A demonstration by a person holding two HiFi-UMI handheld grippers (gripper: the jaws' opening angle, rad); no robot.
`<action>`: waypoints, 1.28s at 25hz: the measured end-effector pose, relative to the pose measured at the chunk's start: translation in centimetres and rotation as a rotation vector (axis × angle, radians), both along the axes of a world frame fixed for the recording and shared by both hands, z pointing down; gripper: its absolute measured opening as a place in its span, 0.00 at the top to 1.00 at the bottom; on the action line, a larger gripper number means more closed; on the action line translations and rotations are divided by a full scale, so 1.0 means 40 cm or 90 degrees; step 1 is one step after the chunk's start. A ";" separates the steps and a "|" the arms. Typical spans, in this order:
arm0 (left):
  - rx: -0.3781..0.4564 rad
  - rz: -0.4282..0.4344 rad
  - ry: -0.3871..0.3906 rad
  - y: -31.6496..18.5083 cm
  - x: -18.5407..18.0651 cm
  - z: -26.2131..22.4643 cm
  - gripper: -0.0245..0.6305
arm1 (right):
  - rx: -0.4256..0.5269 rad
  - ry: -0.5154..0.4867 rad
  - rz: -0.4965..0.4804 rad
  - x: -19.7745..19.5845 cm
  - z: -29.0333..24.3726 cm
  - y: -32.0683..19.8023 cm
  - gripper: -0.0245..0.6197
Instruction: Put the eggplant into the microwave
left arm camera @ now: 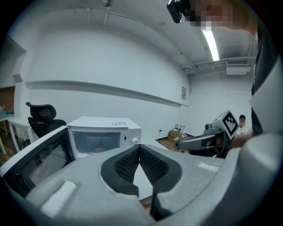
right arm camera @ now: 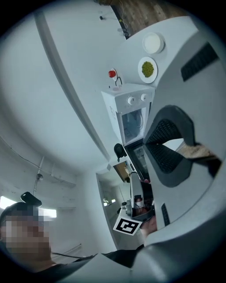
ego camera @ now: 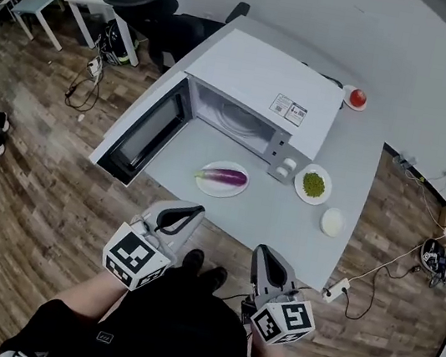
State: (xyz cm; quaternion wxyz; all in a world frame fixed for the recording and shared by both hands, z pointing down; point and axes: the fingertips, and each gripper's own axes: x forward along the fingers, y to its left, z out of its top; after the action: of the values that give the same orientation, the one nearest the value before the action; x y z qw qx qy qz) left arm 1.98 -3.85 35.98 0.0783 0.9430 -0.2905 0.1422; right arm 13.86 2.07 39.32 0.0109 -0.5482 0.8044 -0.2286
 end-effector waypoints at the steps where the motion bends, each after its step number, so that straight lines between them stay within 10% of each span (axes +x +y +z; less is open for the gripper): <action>1: 0.008 0.000 -0.003 -0.009 -0.002 0.001 0.95 | -0.008 0.003 -0.005 -0.008 0.006 -0.014 0.94; 9: 0.024 0.004 -0.008 -0.079 -0.013 0.056 0.95 | -0.060 -0.027 -0.025 -0.069 0.057 -0.083 0.94; 25: 0.027 -0.086 -0.190 -0.162 0.060 0.253 0.95 | -0.106 0.011 -0.131 0.060 0.176 -0.107 0.94; 32: 0.006 -0.041 -0.252 -0.179 0.075 0.394 0.95 | -0.126 0.008 -0.156 0.027 0.245 -0.120 0.94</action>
State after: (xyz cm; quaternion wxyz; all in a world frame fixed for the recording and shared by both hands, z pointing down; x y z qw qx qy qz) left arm 4.98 -11.02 51.74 0.0198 0.8873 -0.3310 0.3206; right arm 14.95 -2.73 49.13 -0.0760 -0.4457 0.8389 -0.3032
